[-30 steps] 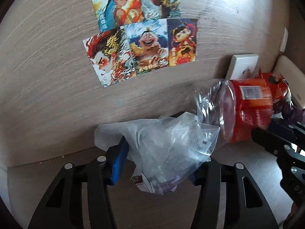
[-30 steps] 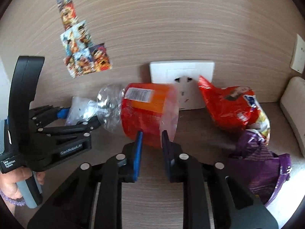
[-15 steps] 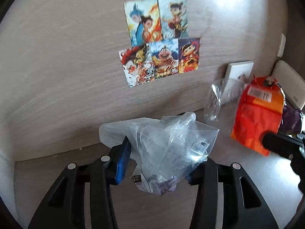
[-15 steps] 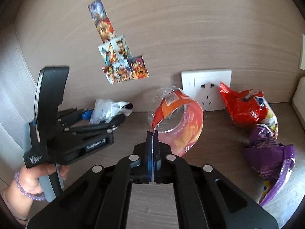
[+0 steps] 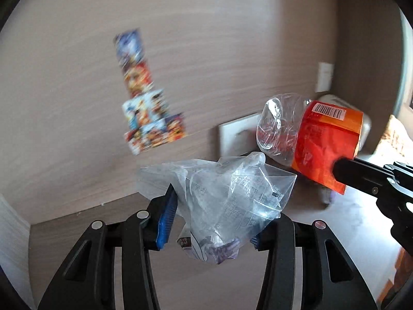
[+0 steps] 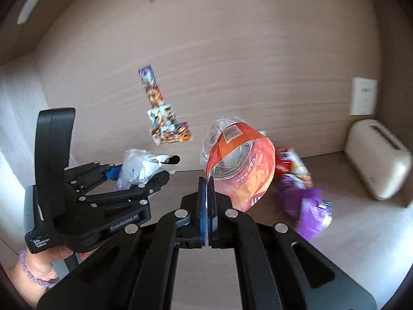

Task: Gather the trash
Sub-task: 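Carry the plastic bag and red cup to the white bin and open both tools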

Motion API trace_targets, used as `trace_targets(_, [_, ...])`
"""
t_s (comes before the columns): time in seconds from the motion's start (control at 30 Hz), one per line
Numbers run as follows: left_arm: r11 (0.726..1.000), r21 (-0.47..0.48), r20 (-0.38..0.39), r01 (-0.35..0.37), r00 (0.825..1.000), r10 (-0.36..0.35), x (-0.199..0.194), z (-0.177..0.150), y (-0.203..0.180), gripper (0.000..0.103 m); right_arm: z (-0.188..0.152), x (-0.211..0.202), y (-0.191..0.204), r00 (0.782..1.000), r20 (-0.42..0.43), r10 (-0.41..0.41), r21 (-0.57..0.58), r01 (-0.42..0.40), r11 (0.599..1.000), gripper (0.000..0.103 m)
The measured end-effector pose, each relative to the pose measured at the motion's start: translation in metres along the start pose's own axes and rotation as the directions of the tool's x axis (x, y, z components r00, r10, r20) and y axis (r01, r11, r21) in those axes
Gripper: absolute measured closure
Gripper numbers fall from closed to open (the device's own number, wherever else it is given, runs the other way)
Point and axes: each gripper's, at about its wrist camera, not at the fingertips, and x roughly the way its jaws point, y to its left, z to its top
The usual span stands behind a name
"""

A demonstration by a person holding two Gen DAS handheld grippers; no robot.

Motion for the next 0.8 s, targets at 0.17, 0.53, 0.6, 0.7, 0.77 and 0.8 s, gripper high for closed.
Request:
trace_targets(0.17, [0.996,0.055,0.031,0.064,0.997,-0.066,-0.036,-0.005,-0.057,0.056,-0.007,-0.051,-0.013,0.997,0.034,-0.071,0.047,0.069,0.996,0.102])
trace_targets(0.53, [0.955,0.163,0.047,0.248,0.965,-0.259,-0.115,-0.044,-0.178,0.056,-0.068,-0.194,-0.045,0.963,0.073,-0.259,0.148,0.246,0.958,0.102])
trace_targets(0.6, [0.943,0.187,0.045,0.275,0.956,-0.288,-0.126,-0.052,-0.201,0.056,-0.079,-0.214,-0.049,0.955,0.074,-0.288,0.162,0.273,0.948,0.101])
trace_targets(0.7, [0.928,0.213,0.039,0.304,0.947,-0.319,-0.143,-0.066,-0.230,0.056,-0.094,-0.233,-0.052,0.945,0.071,-0.319,0.184,0.302,0.935,0.101])
trace_targets(0.77, [0.916,0.229,0.026,0.329,0.939,-0.343,-0.152,-0.077,-0.250,0.056,-0.108,-0.251,-0.056,0.938,0.064,-0.341,0.200,0.322,0.925,0.101])
trace_targets(0.8, [0.911,0.235,0.021,0.338,0.935,-0.353,-0.155,-0.083,-0.260,0.056,-0.116,-0.259,-0.058,0.933,0.061,-0.355,0.208,0.336,0.919,0.101])
